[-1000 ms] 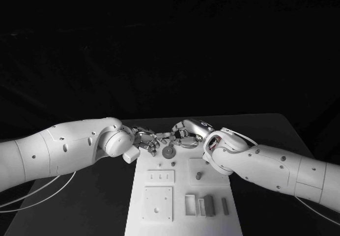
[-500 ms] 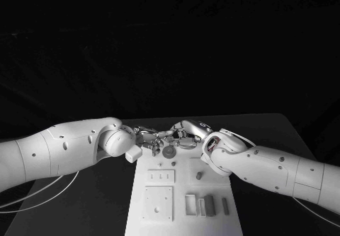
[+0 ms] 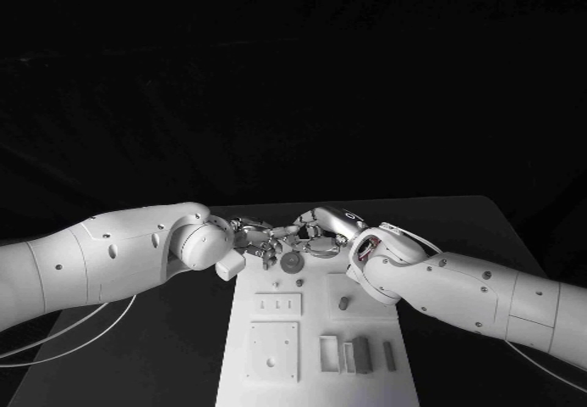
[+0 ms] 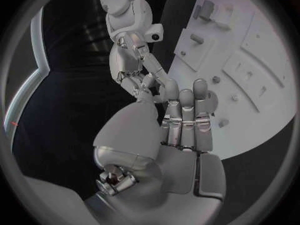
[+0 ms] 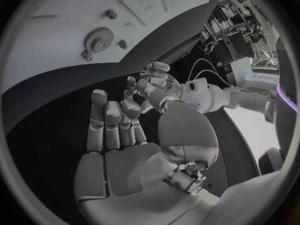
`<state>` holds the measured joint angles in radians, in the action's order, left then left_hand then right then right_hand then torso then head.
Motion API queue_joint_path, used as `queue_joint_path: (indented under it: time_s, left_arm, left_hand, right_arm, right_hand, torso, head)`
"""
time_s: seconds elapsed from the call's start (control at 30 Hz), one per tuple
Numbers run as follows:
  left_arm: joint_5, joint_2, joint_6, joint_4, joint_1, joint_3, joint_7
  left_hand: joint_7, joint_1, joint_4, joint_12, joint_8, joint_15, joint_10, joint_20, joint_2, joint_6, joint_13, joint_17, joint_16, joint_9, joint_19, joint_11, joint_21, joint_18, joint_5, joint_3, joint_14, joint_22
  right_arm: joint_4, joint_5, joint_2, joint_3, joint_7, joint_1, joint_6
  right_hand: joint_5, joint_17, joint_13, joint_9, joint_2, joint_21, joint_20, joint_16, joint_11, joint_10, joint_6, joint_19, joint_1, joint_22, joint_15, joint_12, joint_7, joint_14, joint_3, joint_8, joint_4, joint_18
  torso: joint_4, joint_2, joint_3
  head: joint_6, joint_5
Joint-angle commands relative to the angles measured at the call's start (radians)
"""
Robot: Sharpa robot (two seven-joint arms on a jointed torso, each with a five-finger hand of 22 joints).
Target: Assemble the parts on the task board
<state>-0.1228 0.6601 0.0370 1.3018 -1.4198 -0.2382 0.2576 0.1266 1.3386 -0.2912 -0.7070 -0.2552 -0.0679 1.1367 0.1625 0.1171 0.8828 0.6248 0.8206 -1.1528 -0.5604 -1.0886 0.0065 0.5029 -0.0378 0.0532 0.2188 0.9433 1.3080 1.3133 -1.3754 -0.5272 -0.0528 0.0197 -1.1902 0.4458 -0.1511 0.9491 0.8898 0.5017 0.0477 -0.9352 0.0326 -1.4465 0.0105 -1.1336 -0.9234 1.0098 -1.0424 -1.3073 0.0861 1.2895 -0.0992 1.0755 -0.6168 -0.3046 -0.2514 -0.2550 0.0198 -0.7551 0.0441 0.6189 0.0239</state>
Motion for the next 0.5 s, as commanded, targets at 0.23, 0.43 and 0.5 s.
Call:
queue_joint_path:
  time_s: [0.23,0.43,0.5]
  left_arm:
    - [0.023,-0.001,-0.018,0.003,0.000,0.001,-0.033]
    - [0.024,-0.001,-0.016,0.002,0.000,0.001,-0.036]
    - [0.025,-0.001,-0.016,0.001,0.000,0.001,-0.036]
  left_hand:
    - [-0.004,0.098,0.001,-0.006,-0.014,-0.002,-0.075,0.003,-0.034,0.093,-0.011,-0.012,-0.011,-0.020,-0.003,0.011,0.006,-0.027,-0.004,-0.096,-0.005,0.019]
    - [-0.006,0.144,0.002,-0.003,-0.018,-0.001,-0.073,0.002,-0.032,0.096,-0.020,-0.018,-0.017,-0.029,0.001,0.010,0.006,-0.024,-0.005,-0.129,-0.008,0.020]
    - [-0.007,0.157,0.002,-0.003,-0.020,-0.001,-0.070,0.002,-0.036,0.097,-0.022,-0.020,-0.019,-0.031,0.001,0.009,0.007,-0.024,-0.004,-0.143,-0.008,0.020]
  right_arm:
    - [-0.001,0.002,0.001,0.000,-0.008,0.001,-0.009]
    - [-0.002,0.001,0.003,0.000,-0.007,0.001,-0.010]
    - [-0.002,0.001,0.002,0.000,-0.007,0.001,-0.011]
  right_hand:
    - [-0.004,-0.001,0.001,0.002,-0.002,-0.005,-0.004,-0.002,0.000,0.007,-0.025,0.006,-0.009,-0.010,0.005,-0.003,-0.023,0.001,-0.004,-0.002,-0.001,-0.007]
    - [-0.004,-0.001,0.001,0.002,-0.002,-0.005,-0.004,-0.002,0.000,0.007,-0.025,0.006,-0.008,-0.010,0.005,-0.003,-0.023,0.001,-0.004,-0.002,-0.001,-0.007]
    - [-0.004,-0.001,0.001,0.002,-0.002,-0.005,-0.004,-0.002,0.000,0.007,-0.025,0.006,-0.008,-0.010,0.005,-0.003,-0.023,0.001,-0.004,-0.002,-0.001,-0.007]
  torso:
    - [0.0000,0.000,-0.0003]
    - [0.0005,0.000,-0.0001]
    - [0.0006,0.000,0.0000]
  head:
    - [0.001,0.000]
    - [0.001,0.000]
    - [0.001,0.000]
